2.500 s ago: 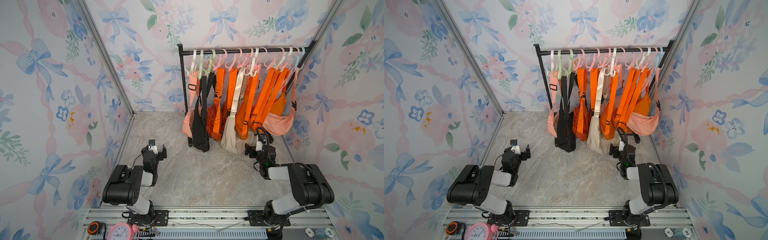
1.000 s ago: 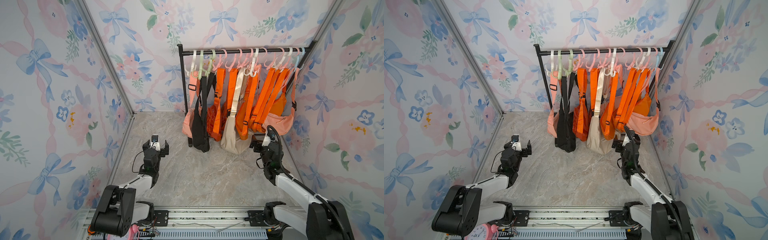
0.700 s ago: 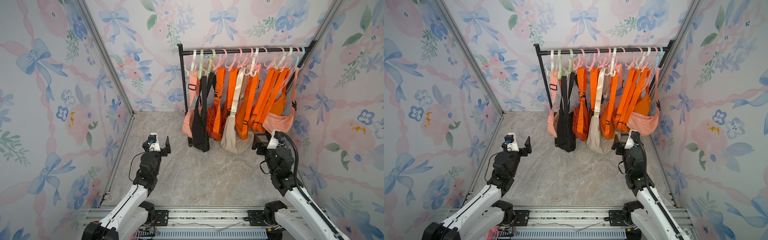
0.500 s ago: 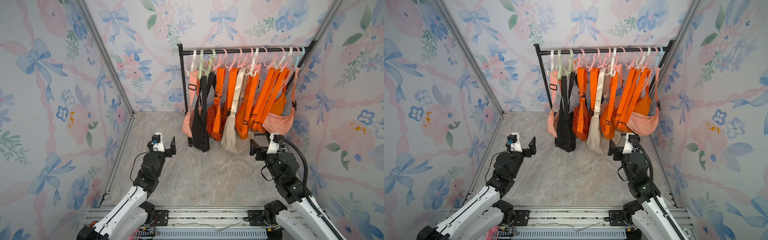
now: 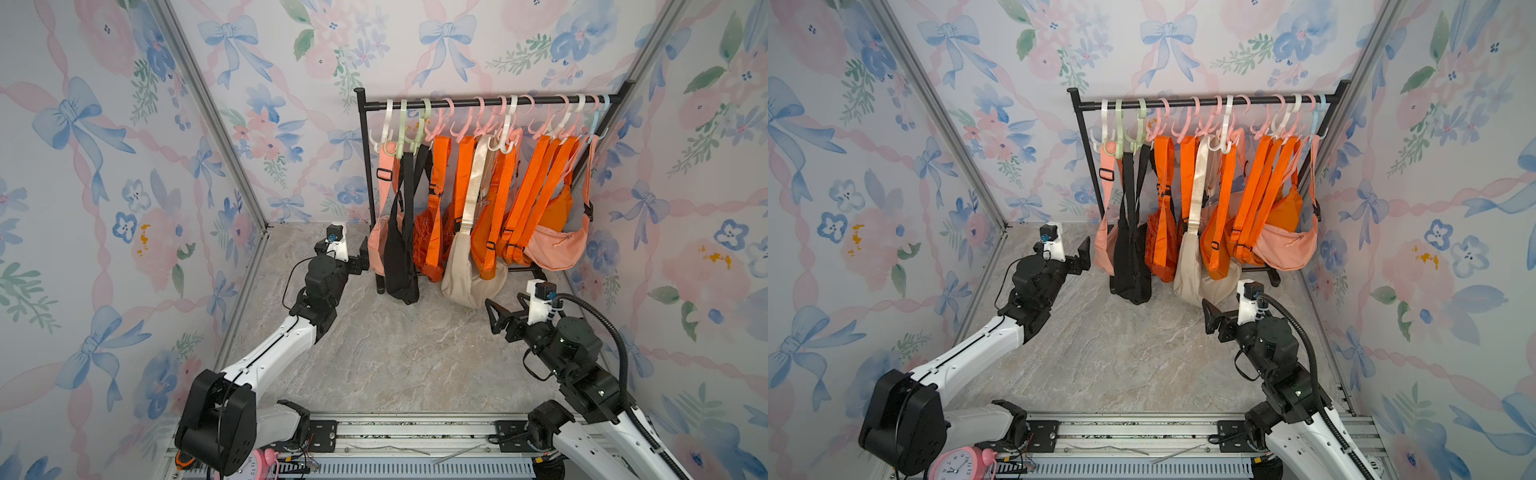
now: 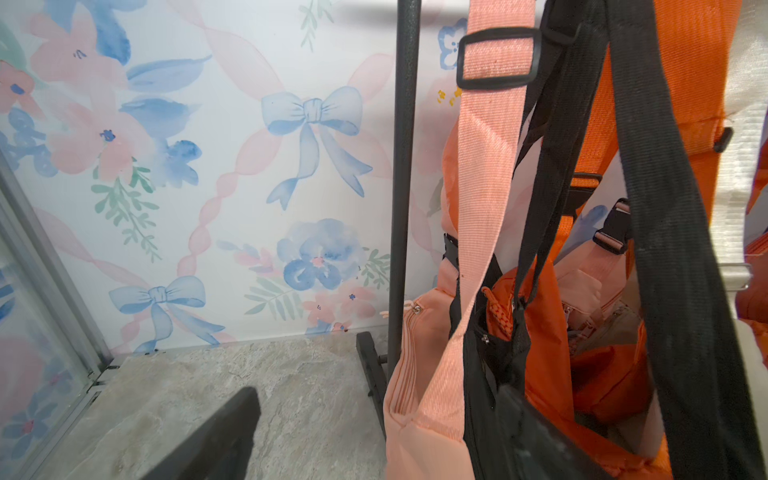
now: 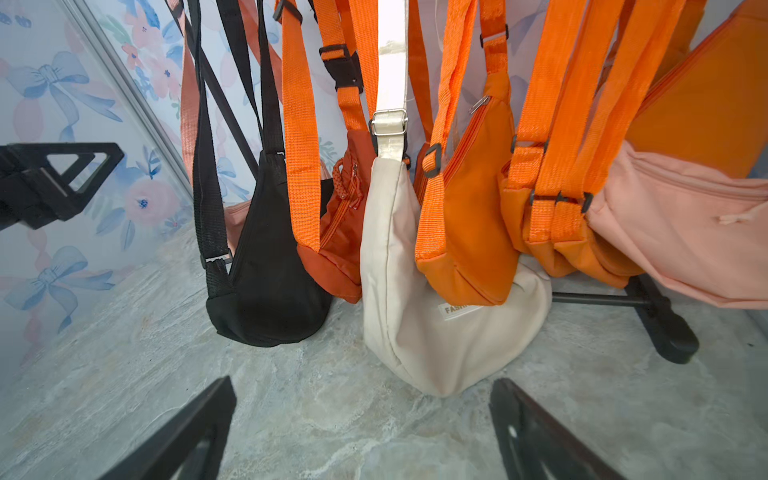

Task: Take the bag off the hook
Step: Move the clothesline to the center of the board.

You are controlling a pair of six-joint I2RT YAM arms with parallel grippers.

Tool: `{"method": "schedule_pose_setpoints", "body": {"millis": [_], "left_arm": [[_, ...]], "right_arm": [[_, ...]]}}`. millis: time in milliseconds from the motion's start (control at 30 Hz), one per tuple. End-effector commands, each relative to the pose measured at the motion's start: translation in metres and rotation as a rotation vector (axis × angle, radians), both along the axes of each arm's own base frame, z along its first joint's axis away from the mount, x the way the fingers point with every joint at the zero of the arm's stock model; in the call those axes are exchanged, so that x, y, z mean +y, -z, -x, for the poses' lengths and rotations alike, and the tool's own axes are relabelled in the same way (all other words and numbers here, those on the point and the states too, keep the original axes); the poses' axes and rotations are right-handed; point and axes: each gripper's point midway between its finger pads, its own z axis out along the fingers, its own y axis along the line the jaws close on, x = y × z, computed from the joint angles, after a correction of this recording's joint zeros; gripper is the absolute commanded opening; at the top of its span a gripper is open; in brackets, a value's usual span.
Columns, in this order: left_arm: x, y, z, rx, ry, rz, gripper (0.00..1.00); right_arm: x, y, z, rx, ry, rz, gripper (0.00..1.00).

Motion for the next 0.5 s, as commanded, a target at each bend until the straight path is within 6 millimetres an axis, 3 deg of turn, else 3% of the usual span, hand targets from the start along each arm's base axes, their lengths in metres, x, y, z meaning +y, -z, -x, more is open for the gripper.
{"method": "schedule_pose_setpoints", "body": {"millis": [0,467], "left_arm": [[-0.004,-0.022,-0.018,-0.096,0.009,0.025,0.89],[-0.009,0.0,-0.102,-0.107,0.062,0.003,0.85]], "right_arm": [[0.015,0.016,-0.002,0.02,-0.048,-0.043,0.97],[0.031,0.05,-0.014,0.007,-0.079,-0.041,0.97]]}}
